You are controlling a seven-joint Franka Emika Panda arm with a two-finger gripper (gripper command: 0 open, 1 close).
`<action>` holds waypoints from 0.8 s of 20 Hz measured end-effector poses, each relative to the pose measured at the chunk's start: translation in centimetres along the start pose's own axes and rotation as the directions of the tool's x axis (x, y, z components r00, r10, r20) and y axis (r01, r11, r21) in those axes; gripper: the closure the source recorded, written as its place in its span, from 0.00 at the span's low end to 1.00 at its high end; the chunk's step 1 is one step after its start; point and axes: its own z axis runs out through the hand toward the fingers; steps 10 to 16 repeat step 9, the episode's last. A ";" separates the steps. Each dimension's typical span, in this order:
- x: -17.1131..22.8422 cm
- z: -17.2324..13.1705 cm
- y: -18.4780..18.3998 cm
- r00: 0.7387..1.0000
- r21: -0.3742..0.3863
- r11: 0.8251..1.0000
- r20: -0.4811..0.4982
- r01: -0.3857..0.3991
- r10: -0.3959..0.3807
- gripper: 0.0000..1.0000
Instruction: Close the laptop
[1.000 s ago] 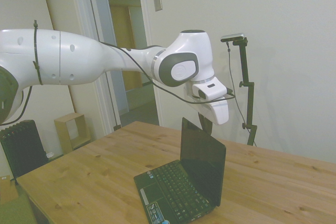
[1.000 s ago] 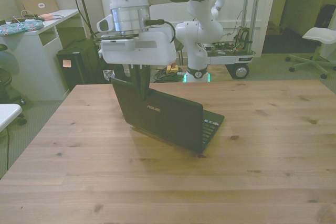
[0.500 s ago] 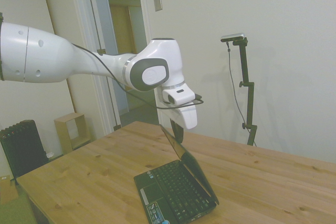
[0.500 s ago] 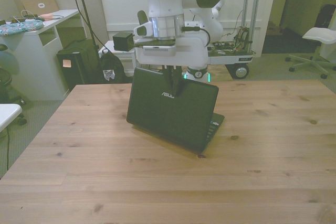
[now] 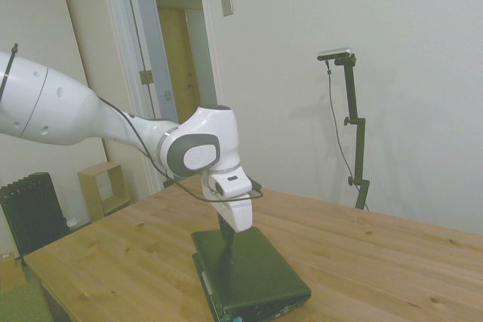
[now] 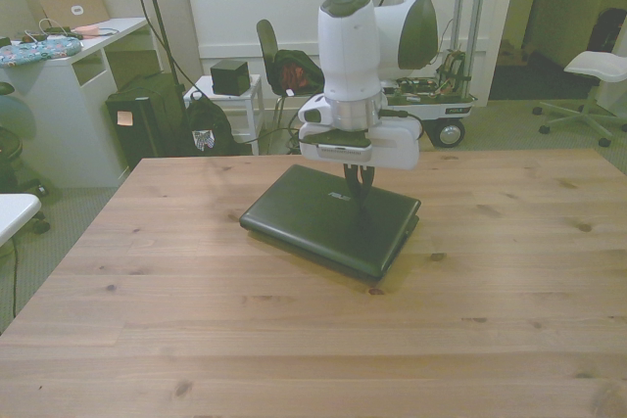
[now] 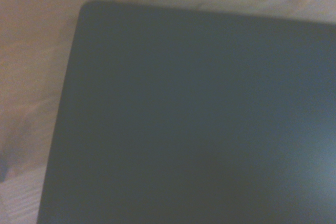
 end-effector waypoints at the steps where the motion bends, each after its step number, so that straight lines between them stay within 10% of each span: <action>1: -0.2 0.6 0.2 1.000 -0.005 1.000 0.002 0.000 0.000 1.00; 8: -4.2 -7.1 -0.1 0.998 0.082 0.995 -0.043 0.057 -0.054 1.00; 9: -5.9 -9.2 0.2 0.997 0.095 0.993 -0.049 0.068 -0.064 0.00; 16: -5.9 -9.2 0.2 0.997 0.095 0.993 -0.049 0.068 -0.064 0.00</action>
